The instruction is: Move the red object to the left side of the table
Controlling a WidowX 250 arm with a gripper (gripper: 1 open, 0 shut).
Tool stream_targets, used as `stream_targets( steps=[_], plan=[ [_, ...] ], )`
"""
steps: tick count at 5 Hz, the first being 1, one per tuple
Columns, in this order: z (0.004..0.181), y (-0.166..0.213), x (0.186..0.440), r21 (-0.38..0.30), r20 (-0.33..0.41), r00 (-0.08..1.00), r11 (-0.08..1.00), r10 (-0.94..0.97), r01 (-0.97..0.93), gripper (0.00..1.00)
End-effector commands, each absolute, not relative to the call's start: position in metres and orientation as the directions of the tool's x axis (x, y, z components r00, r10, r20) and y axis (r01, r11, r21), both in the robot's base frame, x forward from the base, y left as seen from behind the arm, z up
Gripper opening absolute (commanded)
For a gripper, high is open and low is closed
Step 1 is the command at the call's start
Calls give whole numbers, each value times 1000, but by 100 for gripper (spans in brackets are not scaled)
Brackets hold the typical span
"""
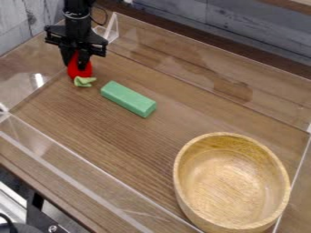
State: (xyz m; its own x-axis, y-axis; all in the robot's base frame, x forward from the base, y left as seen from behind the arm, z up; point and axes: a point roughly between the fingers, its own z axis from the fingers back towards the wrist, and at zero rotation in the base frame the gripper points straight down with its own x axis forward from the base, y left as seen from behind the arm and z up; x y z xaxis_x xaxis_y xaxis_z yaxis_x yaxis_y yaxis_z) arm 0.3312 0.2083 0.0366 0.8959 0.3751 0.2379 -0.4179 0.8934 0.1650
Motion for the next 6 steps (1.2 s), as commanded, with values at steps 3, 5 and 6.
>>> stream_targets(
  steps=[3, 5, 6],
  plan=[
    [41, 212, 328, 159, 241, 879, 877, 411, -454, 0],
    [41, 212, 326, 154, 231, 874, 871, 428, -467, 0],
    [37, 212, 327, 157, 224, 875, 870, 429, -467, 0]
  ],
)
